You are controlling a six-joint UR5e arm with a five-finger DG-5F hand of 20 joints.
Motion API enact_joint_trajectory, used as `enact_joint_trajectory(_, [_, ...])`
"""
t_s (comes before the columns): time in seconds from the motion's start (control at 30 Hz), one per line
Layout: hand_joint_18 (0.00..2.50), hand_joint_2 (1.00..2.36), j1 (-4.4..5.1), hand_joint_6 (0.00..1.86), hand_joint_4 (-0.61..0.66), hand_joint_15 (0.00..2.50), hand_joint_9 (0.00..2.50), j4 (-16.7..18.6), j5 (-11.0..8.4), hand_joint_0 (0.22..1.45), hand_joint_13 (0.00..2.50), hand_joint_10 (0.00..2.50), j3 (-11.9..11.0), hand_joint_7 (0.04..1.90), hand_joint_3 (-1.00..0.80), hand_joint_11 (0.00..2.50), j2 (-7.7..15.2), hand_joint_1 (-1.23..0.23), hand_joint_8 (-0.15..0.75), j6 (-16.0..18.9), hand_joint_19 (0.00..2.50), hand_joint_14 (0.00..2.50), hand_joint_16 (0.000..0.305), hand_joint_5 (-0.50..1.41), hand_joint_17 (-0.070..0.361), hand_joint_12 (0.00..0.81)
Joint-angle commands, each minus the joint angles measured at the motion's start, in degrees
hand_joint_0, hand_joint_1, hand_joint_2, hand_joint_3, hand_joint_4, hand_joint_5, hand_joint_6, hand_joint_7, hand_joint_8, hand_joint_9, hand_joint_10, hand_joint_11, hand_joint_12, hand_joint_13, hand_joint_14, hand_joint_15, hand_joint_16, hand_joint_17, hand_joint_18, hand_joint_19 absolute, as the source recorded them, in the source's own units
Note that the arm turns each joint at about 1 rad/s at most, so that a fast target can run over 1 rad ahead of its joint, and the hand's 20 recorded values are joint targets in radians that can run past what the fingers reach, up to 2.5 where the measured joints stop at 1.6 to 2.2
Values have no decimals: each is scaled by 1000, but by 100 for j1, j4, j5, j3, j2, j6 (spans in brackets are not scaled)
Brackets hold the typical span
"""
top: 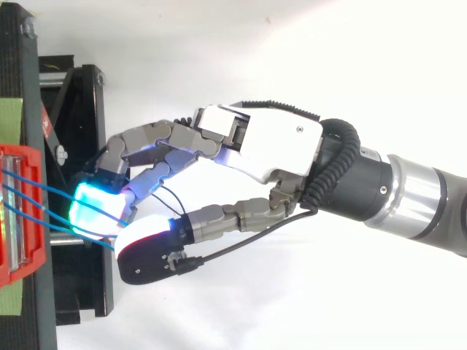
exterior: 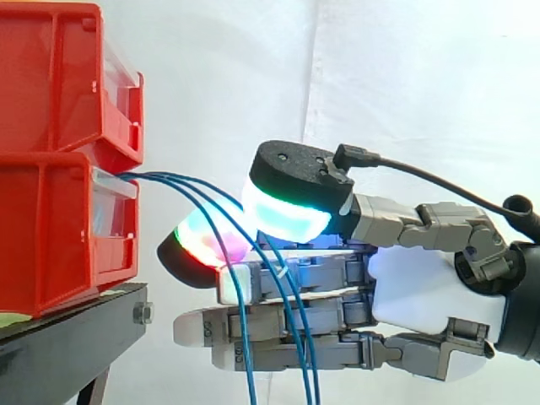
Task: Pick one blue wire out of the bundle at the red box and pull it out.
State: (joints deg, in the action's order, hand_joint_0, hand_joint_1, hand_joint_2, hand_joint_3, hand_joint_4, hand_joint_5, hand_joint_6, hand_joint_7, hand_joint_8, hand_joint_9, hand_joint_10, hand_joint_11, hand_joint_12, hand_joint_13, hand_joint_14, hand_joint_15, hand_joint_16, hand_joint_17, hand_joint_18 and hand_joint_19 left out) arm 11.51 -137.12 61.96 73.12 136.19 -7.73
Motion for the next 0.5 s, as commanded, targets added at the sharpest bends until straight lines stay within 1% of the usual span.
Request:
enact_joint_trajectory(0.0, [284, 1009, 0, 880, 170, 354, 887, 1, 0, 581, 559, 18, 0, 1040, -213, 650, 4, -767, 245, 0, 187, 13, 56, -116, 127, 368])
enact_joint_trajectory(0.2, [301, 1009, 0, 881, 198, 394, 964, 1, 0, 570, 597, 17, 0, 1061, -237, 706, 4, -720, 249, 0, 215, 14, 57, -110, 127, 371])
enact_joint_trajectory(0.3, [296, 1009, 0, 878, 195, 412, 996, 1, 0, 571, 612, 18, 0, 1079, -276, 730, 4, -693, 243, 0, 241, 15, 55, -107, 124, 360])
enact_joint_trajectory(0.43, [311, 1010, 0, 876, 186, 414, 1007, -8, 0, 574, 623, 21, 0, 1097, -281, 737, 4, -691, 240, 0, 234, 16, 54, -107, 121, 357])
enact_joint_trajectory(0.47, [317, 1010, 0, 876, 185, 419, 1009, -8, 0, 577, 624, 21, 0, 1099, -279, 749, 4, -712, 246, 0, 241, 17, 54, -109, 120, 355])
